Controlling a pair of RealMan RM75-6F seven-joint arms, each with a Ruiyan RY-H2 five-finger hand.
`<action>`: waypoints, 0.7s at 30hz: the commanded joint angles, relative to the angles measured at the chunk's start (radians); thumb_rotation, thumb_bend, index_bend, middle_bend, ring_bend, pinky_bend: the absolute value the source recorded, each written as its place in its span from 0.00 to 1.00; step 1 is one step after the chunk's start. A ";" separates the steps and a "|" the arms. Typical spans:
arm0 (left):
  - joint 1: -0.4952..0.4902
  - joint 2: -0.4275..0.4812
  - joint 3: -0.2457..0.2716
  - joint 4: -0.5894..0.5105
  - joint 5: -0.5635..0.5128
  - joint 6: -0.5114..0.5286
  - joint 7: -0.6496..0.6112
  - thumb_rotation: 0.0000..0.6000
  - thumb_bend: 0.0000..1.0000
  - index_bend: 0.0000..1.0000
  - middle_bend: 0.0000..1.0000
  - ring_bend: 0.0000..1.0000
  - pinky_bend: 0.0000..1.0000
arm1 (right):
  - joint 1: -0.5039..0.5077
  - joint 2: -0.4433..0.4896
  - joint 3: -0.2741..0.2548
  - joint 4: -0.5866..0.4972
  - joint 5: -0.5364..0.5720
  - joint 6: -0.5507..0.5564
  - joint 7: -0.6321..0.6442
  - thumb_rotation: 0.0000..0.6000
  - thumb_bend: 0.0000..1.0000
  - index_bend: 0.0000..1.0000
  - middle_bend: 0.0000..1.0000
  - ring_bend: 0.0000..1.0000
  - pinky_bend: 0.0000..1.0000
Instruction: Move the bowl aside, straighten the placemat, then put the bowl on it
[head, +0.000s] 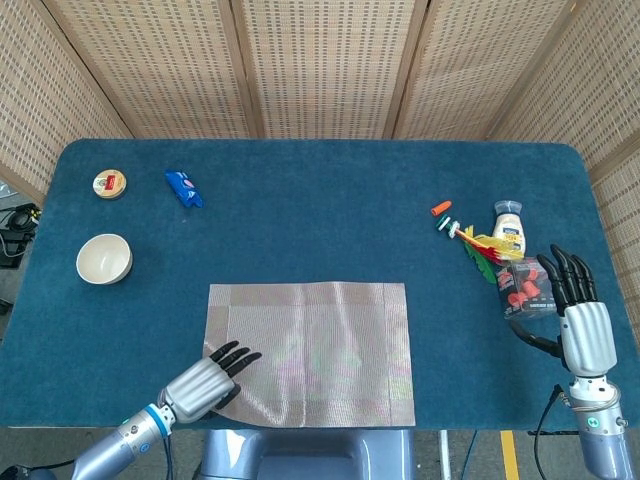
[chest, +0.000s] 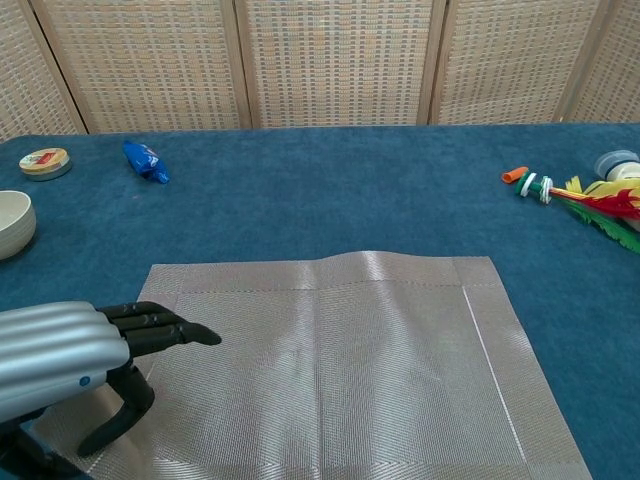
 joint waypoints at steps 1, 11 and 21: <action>0.001 0.013 0.001 -0.004 0.006 0.005 -0.010 1.00 0.36 0.20 0.00 0.00 0.00 | 0.000 0.000 -0.001 -0.001 -0.001 0.000 -0.001 1.00 0.27 0.11 0.00 0.00 0.00; 0.037 0.083 0.034 -0.037 0.089 0.077 -0.110 1.00 0.28 0.14 0.00 0.00 0.00 | -0.001 -0.002 -0.006 -0.004 -0.011 0.005 -0.016 1.00 0.27 0.11 0.00 0.00 0.00; 0.085 0.198 0.054 -0.030 0.179 0.210 -0.233 1.00 0.27 0.13 0.00 0.00 0.00 | -0.001 -0.003 -0.013 -0.011 -0.025 0.009 -0.035 1.00 0.27 0.11 0.00 0.00 0.00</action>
